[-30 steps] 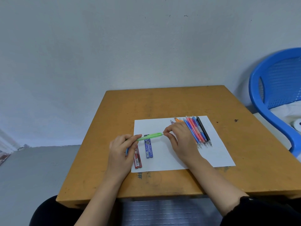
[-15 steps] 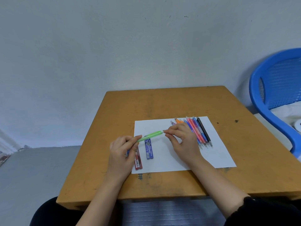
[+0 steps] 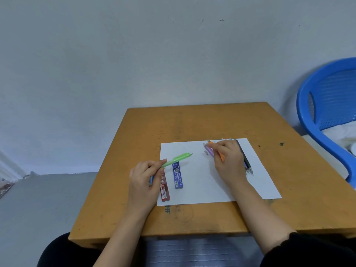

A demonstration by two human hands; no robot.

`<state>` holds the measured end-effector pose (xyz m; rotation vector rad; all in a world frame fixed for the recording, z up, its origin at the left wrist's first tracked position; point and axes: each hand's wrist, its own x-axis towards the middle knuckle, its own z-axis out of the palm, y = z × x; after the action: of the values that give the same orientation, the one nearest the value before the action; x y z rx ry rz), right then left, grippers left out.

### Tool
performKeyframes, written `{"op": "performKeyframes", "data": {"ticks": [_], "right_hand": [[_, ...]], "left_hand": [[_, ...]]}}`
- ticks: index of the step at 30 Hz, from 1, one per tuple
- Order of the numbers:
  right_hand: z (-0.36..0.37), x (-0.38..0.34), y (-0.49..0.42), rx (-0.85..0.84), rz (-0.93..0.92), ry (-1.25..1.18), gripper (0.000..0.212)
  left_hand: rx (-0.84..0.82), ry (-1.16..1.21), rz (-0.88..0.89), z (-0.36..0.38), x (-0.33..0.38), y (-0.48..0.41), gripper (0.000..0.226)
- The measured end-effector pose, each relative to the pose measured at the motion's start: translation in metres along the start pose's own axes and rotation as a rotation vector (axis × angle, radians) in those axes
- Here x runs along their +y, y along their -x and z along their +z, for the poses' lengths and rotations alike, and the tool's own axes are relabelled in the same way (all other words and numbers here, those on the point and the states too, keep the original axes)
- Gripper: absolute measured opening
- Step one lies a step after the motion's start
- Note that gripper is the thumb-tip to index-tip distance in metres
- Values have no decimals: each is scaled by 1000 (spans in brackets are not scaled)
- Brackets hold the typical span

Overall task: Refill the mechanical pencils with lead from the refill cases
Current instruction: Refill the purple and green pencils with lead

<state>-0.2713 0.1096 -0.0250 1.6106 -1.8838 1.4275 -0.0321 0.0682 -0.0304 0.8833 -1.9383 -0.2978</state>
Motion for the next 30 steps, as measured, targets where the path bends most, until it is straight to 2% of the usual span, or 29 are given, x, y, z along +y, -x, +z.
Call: {"op": "performKeyframes", "data": {"ticks": [4,7,13,15,22,25,30], "right_hand": [[5,9,3,-85,136,234,22],[7,5,4,-176,200,308,20],[15,-6,3,-308,110,560,10],[16,-6,3,-311,112,574,11],[16,-2,4,-144,71,556,13],[16,-1,5,-135,87,525,11],[15,0,7,-164,56,408,18]], "left_hand": [[-2,8,-13,0,-1,0,31],[-6,11,-9,0,-1,0,30],[-9,9,-13,1,-3,1,30],[-14,13,-17,1,-3,1,30],[-12,20,-9,1,-2,1,31],[-8,23,-15,1,-2,1,30],[-10,17,-12,1,-2,0,30]]}}
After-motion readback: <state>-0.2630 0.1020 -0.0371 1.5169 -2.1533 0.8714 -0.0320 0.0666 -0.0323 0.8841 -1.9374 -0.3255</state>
